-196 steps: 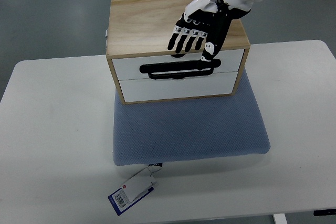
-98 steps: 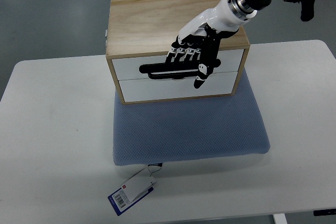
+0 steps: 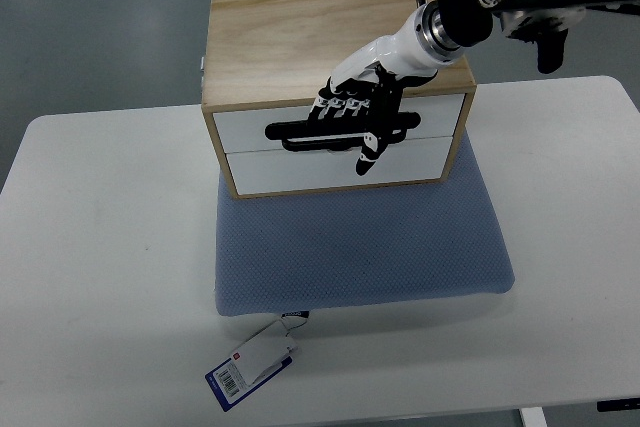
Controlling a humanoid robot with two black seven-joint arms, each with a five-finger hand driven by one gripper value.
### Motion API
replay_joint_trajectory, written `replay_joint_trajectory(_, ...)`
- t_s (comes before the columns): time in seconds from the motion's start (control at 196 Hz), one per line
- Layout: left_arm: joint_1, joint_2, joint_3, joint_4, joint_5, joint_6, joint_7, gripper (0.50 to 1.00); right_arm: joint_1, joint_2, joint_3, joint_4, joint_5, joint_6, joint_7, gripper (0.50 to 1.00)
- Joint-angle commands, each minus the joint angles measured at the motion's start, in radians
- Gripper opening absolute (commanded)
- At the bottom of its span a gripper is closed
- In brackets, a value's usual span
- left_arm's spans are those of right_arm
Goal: Open wood drawer with right hand
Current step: 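Lower the right hand and hook fingers around the upper drawer's black handle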
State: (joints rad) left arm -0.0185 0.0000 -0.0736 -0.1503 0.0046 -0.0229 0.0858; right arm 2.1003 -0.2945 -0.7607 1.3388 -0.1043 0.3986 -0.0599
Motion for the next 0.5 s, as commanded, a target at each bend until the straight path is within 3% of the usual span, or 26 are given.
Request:
replay_joint_trajectory(0.0,0.000,0.000,0.000,0.000,0.000,0.000,0.000,1.000,-0.014,0.002,0.000,0.000,-0.002,-0.027,0.000,0.907)
replay_joint_trajectory(0.495,0.000,0.000,0.000,0.000,0.000,0.000,0.000,1.000,-0.045,0.003,-0.005,0.000,-0.009,-0.060,0.000,0.907)
